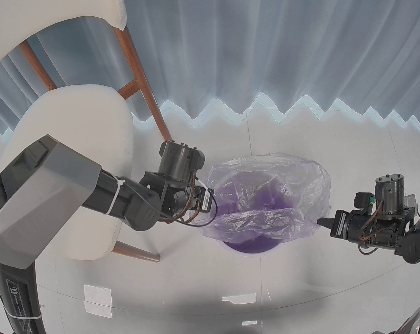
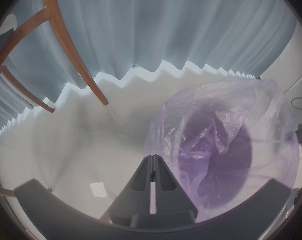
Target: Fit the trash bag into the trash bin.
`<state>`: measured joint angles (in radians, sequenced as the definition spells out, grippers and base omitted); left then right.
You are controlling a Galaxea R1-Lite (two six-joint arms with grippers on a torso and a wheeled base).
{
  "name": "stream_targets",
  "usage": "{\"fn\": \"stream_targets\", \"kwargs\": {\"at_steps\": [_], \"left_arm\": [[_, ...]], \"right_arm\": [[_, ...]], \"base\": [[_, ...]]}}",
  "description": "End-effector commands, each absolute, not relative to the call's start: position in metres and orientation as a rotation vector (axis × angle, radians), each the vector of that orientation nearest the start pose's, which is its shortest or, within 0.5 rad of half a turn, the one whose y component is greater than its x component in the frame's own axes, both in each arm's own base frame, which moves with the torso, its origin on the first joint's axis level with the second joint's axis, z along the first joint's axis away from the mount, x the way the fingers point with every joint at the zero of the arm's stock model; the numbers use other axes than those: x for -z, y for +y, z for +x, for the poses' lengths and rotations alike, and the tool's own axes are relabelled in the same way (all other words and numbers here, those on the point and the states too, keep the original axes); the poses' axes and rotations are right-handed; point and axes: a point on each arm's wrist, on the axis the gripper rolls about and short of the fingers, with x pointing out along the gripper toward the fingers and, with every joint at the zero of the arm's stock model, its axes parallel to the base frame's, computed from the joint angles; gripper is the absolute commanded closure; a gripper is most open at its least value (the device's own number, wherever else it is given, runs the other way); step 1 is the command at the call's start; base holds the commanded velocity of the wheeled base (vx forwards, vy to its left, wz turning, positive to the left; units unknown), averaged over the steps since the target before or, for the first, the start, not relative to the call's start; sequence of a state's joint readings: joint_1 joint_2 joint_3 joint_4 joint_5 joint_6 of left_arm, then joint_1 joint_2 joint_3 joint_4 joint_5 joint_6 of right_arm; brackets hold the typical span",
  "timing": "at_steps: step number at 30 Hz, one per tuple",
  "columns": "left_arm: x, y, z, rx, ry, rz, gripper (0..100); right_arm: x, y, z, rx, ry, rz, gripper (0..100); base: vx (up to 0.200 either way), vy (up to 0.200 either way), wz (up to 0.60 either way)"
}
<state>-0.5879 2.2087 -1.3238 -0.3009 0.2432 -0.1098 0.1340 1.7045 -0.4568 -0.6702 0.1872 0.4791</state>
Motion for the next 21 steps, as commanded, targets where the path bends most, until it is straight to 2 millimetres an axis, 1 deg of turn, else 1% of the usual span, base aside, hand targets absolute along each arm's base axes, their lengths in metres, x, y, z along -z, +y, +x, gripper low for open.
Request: {"fn": "stream_targets", "kwargs": {"at_steps": [1,5,11,14,16,19,21], "left_arm": [[-0.08,-0.234,0.344,0.316,0.585,0.185,100],[-0.074,-0.233,0.338,0.323,0.593,0.197,100],[-0.069,-0.226,0.335,0.326,0.603,0.237,100],[-0.065,-0.221,0.33,0.326,0.618,0.251,100],[-0.061,-0.219,0.328,0.327,0.624,0.263,100],[-0.059,-0.219,0.327,0.327,0.627,0.264,100],[-0.058,-0.219,0.326,0.327,0.631,0.266,100]], "right_arm": [[-0.086,0.045,0.23,-0.204,0.678,0.461,100],[-0.071,0.053,0.219,-0.235,0.705,0.447,100],[-0.052,0.056,0.217,-0.245,0.724,0.437,100],[-0.038,0.058,0.212,-0.25,0.757,0.428,100],[-0.029,0.058,0.212,-0.248,0.762,0.427,100],[-0.02,0.058,0.213,-0.248,0.756,0.425,100],[-0.01,0.058,0.212,-0.252,0.758,0.407,100]], "base": [[0.0,0.0,0.0],[0.0,0.0,0.0],[0.0,0.0,0.0],[0.0,0.0,0.0],[0.0,0.0,0.0],[0.0,0.0,0.0],[0.0,0.0,0.0]]}}
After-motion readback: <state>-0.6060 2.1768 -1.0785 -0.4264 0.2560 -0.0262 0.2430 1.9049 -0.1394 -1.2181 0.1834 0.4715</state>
